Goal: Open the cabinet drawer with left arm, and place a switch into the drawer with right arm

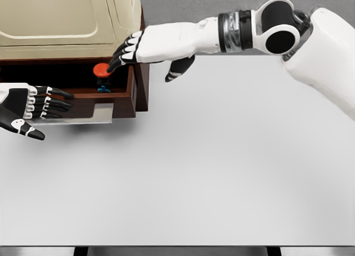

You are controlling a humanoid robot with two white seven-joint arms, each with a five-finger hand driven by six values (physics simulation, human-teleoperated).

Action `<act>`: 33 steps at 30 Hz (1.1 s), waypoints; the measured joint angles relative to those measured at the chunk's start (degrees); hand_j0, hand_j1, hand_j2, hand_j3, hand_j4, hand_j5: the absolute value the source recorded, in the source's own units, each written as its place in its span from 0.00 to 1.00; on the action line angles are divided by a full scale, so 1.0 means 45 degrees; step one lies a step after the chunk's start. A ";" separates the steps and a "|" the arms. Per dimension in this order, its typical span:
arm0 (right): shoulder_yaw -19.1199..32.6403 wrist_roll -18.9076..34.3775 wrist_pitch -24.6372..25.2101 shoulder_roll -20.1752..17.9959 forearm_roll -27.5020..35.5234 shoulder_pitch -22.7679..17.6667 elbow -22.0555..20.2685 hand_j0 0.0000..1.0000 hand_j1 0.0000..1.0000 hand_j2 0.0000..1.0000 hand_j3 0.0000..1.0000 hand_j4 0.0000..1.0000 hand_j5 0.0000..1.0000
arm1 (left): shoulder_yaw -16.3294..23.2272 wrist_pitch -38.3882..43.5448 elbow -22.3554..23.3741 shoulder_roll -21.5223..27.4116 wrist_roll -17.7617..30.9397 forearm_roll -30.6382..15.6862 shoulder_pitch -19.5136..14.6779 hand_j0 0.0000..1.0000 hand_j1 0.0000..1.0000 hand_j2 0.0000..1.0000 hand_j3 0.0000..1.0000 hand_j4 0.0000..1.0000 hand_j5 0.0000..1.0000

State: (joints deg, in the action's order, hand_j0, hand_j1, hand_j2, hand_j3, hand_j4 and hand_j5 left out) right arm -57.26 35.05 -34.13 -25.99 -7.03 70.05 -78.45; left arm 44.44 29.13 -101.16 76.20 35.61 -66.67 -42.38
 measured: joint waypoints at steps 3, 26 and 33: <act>0.0637 -0.0002 -0.0147 -0.1324 0.0013 -0.0430 -0.0192 1.00 1.00 1.00 1.00 1.00 1.00 | 0.0308 0.0200 -0.0023 -0.0078 -0.0017 0.0452 -0.0524 1.00 1.00 1.00 1.00 1.00 1.00; 0.0948 -0.0004 -0.0232 -0.4226 -0.0017 -0.2539 0.0384 1.00 1.00 1.00 1.00 1.00 1.00 | 0.0515 0.0888 0.0010 0.0172 -0.0136 -0.0922 -0.3413 1.00 1.00 1.00 1.00 1.00 1.00; 0.0928 -0.0004 -0.0233 -0.4249 -0.0022 -0.2851 0.0644 1.00 1.00 1.00 1.00 1.00 1.00 | 0.0507 0.0862 -0.0001 -0.0474 -0.0137 -0.0963 -0.3590 1.00 1.00 1.00 1.00 1.00 1.00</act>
State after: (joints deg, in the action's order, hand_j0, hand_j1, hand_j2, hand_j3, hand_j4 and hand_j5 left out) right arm -53.08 35.03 -35.17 -45.12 -7.13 57.22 -75.55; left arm 46.73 33.01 -101.16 74.07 35.00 -71.00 -58.54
